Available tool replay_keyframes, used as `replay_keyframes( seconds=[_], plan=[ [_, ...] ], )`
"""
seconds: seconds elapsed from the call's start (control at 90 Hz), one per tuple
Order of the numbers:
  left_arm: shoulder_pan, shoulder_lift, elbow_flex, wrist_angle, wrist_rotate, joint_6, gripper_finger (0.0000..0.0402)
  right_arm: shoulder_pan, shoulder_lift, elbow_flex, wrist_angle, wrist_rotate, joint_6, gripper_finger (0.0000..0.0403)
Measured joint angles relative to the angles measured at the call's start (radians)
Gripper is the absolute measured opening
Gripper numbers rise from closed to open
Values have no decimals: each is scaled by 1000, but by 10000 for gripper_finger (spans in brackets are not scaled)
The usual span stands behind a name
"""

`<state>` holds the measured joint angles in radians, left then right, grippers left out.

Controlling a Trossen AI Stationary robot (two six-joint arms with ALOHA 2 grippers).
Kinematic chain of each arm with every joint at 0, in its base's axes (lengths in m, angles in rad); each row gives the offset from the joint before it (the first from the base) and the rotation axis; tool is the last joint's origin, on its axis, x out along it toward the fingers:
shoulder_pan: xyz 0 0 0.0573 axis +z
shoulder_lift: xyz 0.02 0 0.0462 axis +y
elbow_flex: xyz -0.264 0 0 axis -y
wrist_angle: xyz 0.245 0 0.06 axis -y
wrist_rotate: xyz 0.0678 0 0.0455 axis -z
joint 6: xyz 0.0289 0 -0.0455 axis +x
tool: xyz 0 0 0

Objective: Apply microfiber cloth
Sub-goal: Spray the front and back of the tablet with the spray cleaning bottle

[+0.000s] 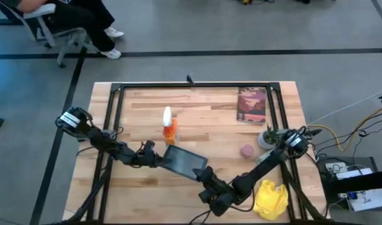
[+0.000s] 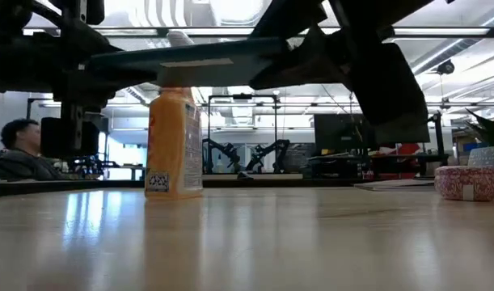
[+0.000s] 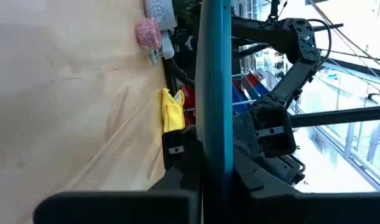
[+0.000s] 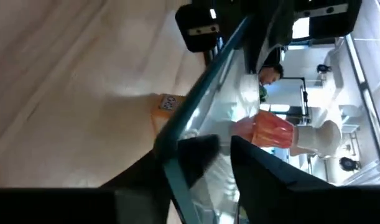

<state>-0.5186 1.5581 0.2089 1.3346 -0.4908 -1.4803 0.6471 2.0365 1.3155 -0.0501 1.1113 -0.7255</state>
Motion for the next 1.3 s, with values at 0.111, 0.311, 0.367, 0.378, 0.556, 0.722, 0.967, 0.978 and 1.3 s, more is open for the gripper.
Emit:
replay_keyframes(
  seconds=[0.111,0.311,0.367,0.378,0.556,0.722,0.967,0.978,1.3],
  plan=[
    [0,-5,-14,9,1,8,12,1,0,0,-33,3,36,179],
    [0,-35,-57,8,-12,32,12,3,-20,0,-194,-57,269,210],
    [-2,-36,-66,8,-13,32,12,4,-32,0,-253,-89,360,218],
    [-2,-36,-68,8,-13,32,12,5,-34,0,-266,-97,378,219],
    [-11,-36,-109,7,-12,31,12,14,-93,0,-411,-199,627,240],
    [-13,-36,-146,-21,-8,21,12,14,-168,0,-410,-240,676,253],
    [-24,-36,-174,-84,8,-77,12,-160,-215,-1,-27,-461,501,266],
    [-25,-36,-175,-84,7,-79,12,-170,-215,-1,-8,-485,497,267],
    [-41,-36,-196,-86,10,-92,11,-434,-214,46,95,-656,597,295]
  ],
)
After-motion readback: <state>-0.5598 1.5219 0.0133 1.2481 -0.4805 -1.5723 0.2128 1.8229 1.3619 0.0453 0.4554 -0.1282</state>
